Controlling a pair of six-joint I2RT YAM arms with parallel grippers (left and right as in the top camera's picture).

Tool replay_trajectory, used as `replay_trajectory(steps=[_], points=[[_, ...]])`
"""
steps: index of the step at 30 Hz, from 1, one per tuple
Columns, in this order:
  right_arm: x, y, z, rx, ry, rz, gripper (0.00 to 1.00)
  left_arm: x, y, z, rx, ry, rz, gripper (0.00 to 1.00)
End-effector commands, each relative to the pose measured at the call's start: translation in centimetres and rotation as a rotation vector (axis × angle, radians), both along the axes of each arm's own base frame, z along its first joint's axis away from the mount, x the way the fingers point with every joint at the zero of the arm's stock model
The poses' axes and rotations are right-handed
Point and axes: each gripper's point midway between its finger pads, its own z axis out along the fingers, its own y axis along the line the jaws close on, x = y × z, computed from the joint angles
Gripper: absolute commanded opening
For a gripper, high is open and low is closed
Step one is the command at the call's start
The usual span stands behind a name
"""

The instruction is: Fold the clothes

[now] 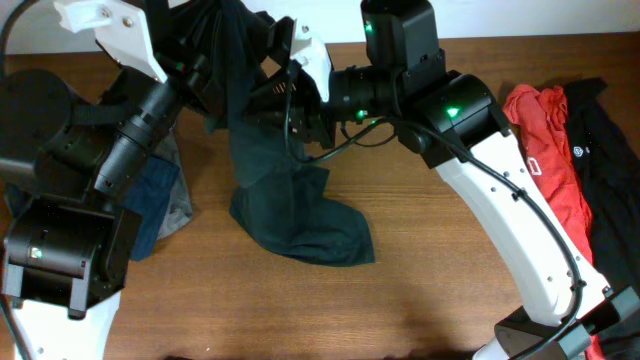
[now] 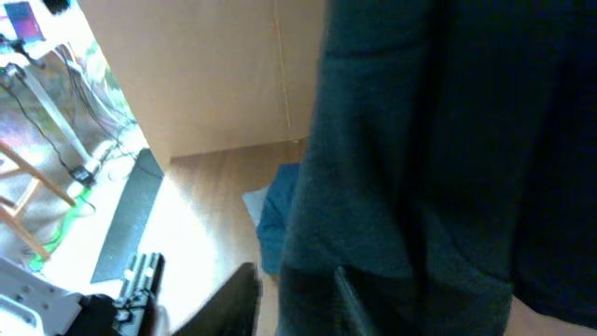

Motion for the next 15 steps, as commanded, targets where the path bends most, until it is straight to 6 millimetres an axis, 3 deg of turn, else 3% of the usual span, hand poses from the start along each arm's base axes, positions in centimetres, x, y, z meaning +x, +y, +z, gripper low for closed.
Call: replay_trajectory(steps=[1, 4, 8, 10, 15], points=[[-0.9, 0.4, 1.2, 0.039, -0.002, 0.047, 0.28, -1.3, 0.0, 2.0, -0.013, -0.054, -0.014, 0.00], [-0.6, 0.9, 1.0, 0.028, -0.016, 0.022, 0.34, -1.3, 0.0, 2.1, -0.013, -0.055, -0.014, 0.00], [1.2, 0.7, 0.3, -0.007, 0.029, -0.107, 0.46, -1.4, 0.0, 2.1, -0.013, -0.056, -0.014, 0.01], [1.0, 0.8, 0.4, -0.002, 0.027, -0.099, 0.54, -1.5, 0.1, 2.2, -0.014, -0.058, -0.014, 0.01], [-0.1, 2.3, 0.5, 0.008, 0.014, -0.056, 0.58, -1.8, 0.1, 2.8, -0.018, -0.078, -0.014, 0.00]])
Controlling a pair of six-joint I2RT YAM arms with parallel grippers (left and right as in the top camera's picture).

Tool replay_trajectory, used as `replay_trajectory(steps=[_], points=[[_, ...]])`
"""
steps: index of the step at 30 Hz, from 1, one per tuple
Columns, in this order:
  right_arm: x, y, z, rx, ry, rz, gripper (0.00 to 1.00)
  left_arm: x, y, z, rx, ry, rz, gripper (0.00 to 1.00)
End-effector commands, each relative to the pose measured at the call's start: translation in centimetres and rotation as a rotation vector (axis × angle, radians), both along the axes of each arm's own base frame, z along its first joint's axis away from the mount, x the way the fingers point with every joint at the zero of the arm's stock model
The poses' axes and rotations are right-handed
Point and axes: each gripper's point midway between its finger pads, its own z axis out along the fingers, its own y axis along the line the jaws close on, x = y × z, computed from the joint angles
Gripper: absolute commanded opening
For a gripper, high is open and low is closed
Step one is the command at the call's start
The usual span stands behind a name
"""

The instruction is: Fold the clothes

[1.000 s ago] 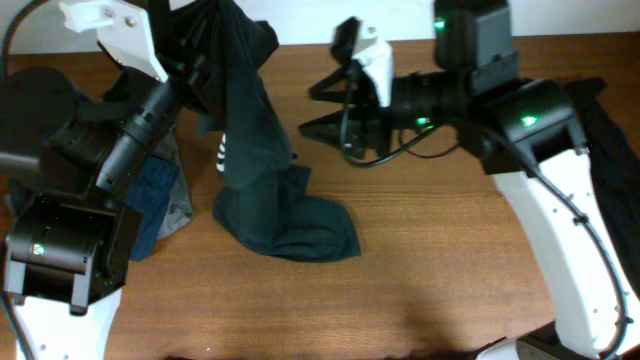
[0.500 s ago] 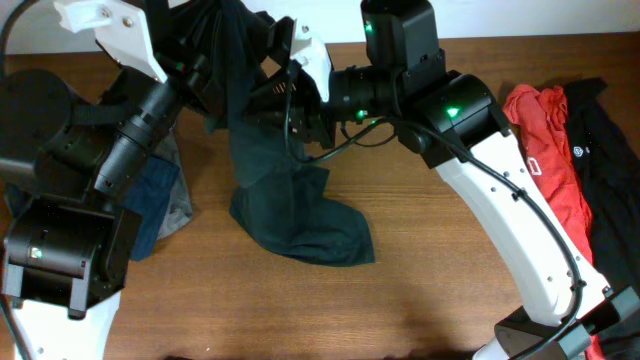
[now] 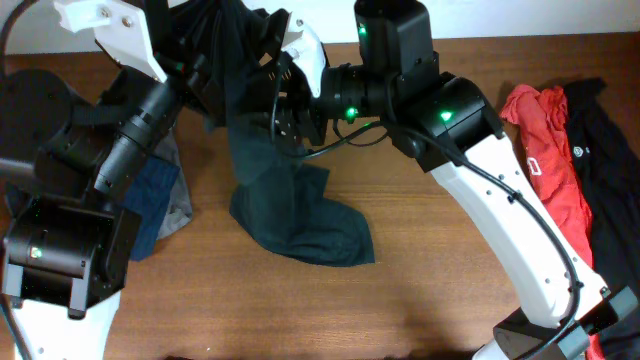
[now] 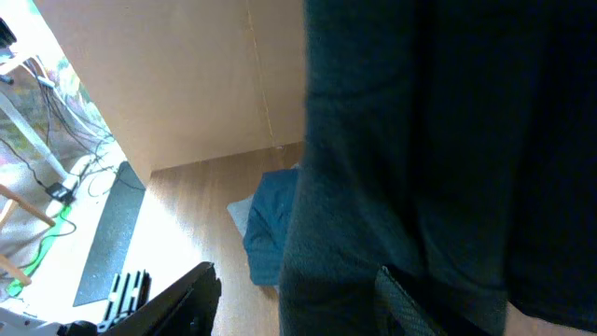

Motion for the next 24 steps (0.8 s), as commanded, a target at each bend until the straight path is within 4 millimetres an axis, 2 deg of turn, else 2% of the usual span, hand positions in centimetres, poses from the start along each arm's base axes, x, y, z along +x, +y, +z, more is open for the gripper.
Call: replay_trajectory(steps=[1, 4, 9, 13, 17, 24], points=[[-0.9, 1.6, 0.0, 0.001, -0.001, 0.020, 0.53, -1.8, 0.1, 2.8, -0.018, -0.077, -0.014, 0.01], [-0.1, 1.7, -0.5, -0.031, -0.010, -0.050, 0.04, -2.1, 0.2, 3.2, -0.020, -0.086, -0.014, 0.01], [2.2, 0.2, -0.5, -0.045, 0.016, -0.183, 0.04, -3.0, 0.7, 3.9, -0.025, -0.108, -0.002, 0.00], [2.9, -2.9, 1.5, -0.013, 0.012, -0.254, 0.04, -3.5, 1.8, 4.0, 0.004, -0.125, 0.065, 0.01], [2.5, -6.0, 4.2, 0.022, -0.026, -0.313, 0.04, -3.6, 2.4, 3.8, 0.036, -0.126, 0.104, 0.01], [2.9, -12.2, 5.8, -0.011, -0.049, -0.531, 0.04, -2.8, 3.6, 2.9, 0.081, -0.103, 0.193, 0.01]])
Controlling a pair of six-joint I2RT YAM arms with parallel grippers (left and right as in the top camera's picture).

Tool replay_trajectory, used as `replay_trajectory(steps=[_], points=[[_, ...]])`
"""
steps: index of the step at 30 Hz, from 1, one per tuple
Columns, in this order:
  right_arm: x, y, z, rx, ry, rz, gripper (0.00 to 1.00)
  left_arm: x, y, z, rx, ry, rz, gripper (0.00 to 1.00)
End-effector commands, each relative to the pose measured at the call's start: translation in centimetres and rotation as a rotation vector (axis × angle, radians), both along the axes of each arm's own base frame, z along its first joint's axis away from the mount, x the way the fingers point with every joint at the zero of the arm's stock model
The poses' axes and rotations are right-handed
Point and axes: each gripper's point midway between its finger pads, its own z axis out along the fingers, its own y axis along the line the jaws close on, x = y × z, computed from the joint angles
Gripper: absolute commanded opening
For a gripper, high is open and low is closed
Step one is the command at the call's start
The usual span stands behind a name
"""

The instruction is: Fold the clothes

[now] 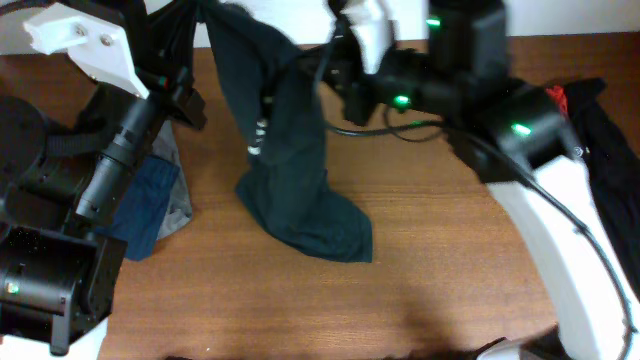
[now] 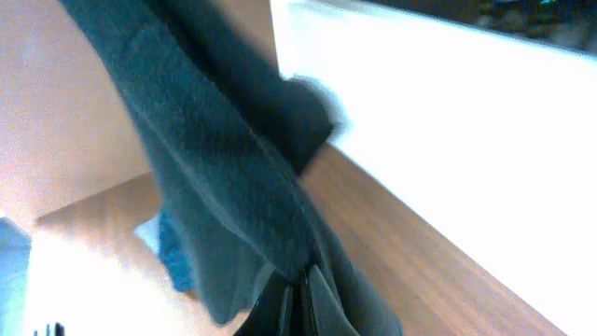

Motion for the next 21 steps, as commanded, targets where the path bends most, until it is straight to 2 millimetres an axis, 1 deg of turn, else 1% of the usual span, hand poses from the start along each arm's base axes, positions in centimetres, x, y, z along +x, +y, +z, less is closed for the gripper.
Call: replay_trajectory(steps=[1, 3, 6, 8, 12, 14, 15, 16, 18, 19, 21], points=[[-0.3, -4.0, 2.7, 0.009, -0.055, -0.143, 0.04, -1.0, 1.6, 1.5, 0.038, -0.055, 0.092, 0.01], [-1.3, -4.7, 3.7, 0.023, -0.076, -0.141, 0.04, -0.8, 1.7, 1.0, 0.073, -0.046, 0.100, 0.01], [-4.0, -4.6, 5.6, 0.039, -0.151, -0.046, 0.04, -0.7, 1.6, 0.2, 0.101, -0.022, 0.101, 0.01], [-5.5, -4.6, 6.7, 0.049, -0.194, -0.010, 0.04, -0.7, 1.6, -0.3, 0.106, -0.003, 0.100, 0.01], [-6.9, -5.2, 8.3, 0.069, -0.244, -0.009, 0.04, -0.5, 1.6, -1.2, 0.117, 0.031, 0.097, 0.02], [-7.1, -5.2, 8.7, 0.075, -0.260, -0.009, 0.04, -0.5, 1.5, -1.5, 0.121, 0.043, 0.090, 0.09], [-7.1, -5.2, 8.9, 0.078, -0.268, -0.009, 0.04, -0.5, 1.4, -1.6, 0.122, 0.047, 0.089, 0.15], [-7.1, -5.2, 9.0, 0.081, -0.275, -0.009, 0.04, -0.5, 1.4, -1.7, 0.123, 0.050, 0.085, 0.24], [-7.1, -5.2, 9.4, 0.087, -0.289, -0.009, 0.04, -0.6, 1.2, -1.9, 0.126, 0.055, 0.072, 0.60], [-7.0, -5.2, 9.5, 0.090, -0.296, -0.010, 0.04, -0.6, 1.0, -2.0, 0.129, 0.061, 0.061, 0.71], [-7.0, -5.2, 9.9, 0.098, -0.311, -0.010, 0.04, -0.8, 0.5, -2.5, 0.136, 0.078, 0.031, 0.85]])
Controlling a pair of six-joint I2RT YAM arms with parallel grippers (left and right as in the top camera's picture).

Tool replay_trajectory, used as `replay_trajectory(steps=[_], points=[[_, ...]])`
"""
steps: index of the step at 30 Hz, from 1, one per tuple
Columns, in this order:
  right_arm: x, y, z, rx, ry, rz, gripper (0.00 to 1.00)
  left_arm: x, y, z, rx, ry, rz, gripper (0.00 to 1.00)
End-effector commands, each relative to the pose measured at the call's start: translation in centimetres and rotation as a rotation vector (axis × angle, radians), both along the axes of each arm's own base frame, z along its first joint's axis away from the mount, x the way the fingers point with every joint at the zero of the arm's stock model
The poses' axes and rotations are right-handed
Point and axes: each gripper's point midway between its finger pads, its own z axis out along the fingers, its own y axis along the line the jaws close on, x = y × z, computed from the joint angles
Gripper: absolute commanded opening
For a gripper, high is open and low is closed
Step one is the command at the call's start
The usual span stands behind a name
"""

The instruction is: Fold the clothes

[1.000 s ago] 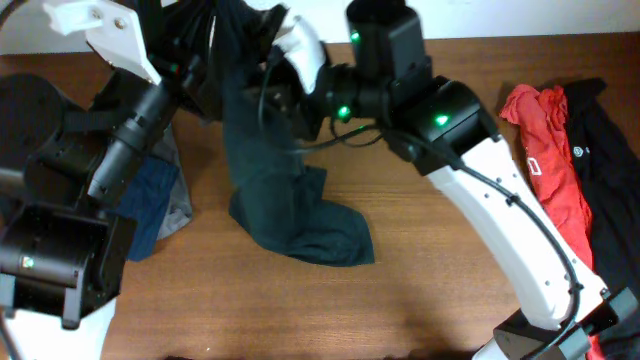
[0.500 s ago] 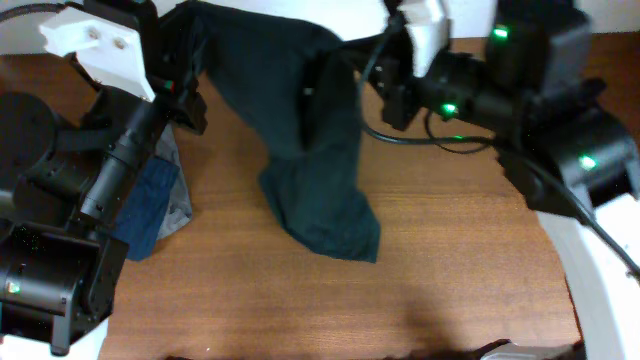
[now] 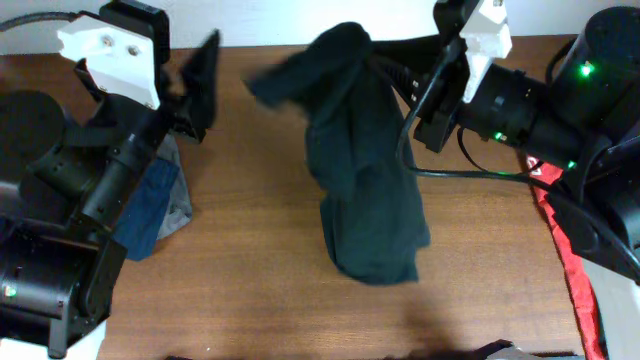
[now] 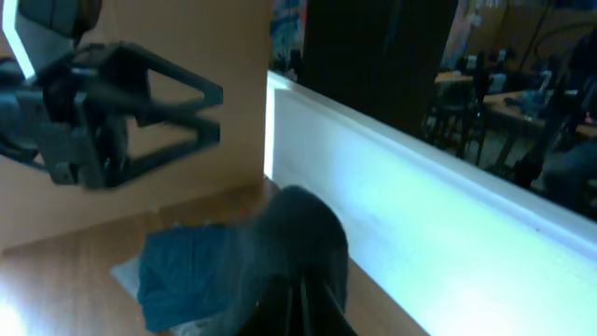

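A dark green garment hangs from my right gripper, which is shut on its top edge at the back of the table. The lower end is bunched on the wood near the middle, and a loose corner trails blurred to the left. In the right wrist view the shut fingers pinch the dark cloth. My left gripper stands apart at the back left, open and empty, and it shows across the table as an open dark frame.
A folded blue garment on a grey one lies at the left beside the left arm. A red garment shows at the right edge behind the right arm. A white wall runs along the table's back edge.
My left gripper has let go of the green garment and now stands open. My right gripper is farther right with the cloth, and the garment's heap has shifted from left of centre toward the middle.
My left gripper held the green garment up at the back left, with the open right gripper close against it. Then the right fingers stood around its edge, then shut on it with the cloth stretched between both. Now only the right one holds it.
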Motion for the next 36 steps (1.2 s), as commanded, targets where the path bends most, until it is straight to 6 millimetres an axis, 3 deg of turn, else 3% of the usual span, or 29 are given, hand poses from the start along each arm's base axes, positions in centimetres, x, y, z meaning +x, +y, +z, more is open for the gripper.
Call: replay_trajectory(steps=[1, 3, 10, 15, 23, 36], points=[[-0.7, -0.4, 1.7, 0.019, -0.061, 0.003, 0.04, -1.3, -0.4, 0.7, 0.004, -0.010, -0.046, 0.87], [-0.8, -0.4, 2.1, 0.026, -0.078, 0.003, 0.04, -1.5, -1.0, -0.4, 0.013, 0.033, -0.080, 0.98], [-0.7, -0.5, 3.6, 0.056, -0.139, -0.002, 0.04, -2.9, -4.0, -4.5, 0.027, 0.209, -0.281, 0.99], [-0.9, -0.5, 4.9, 0.100, -0.160, 0.000, 0.04, -3.4, -5.0, -7.4, 0.028, 0.337, -0.351, 0.99], [0.3, -1.2, 5.4, 0.118, -0.170, -0.070, 0.04, -6.4, -8.0, -6.9, 0.019, 0.328, -0.615, 0.99], [1.5, -2.1, 6.1, 0.163, -0.162, -0.153, 0.04, -9.4, -8.9, -8.7, 0.037, 0.410, -0.751, 0.99]])
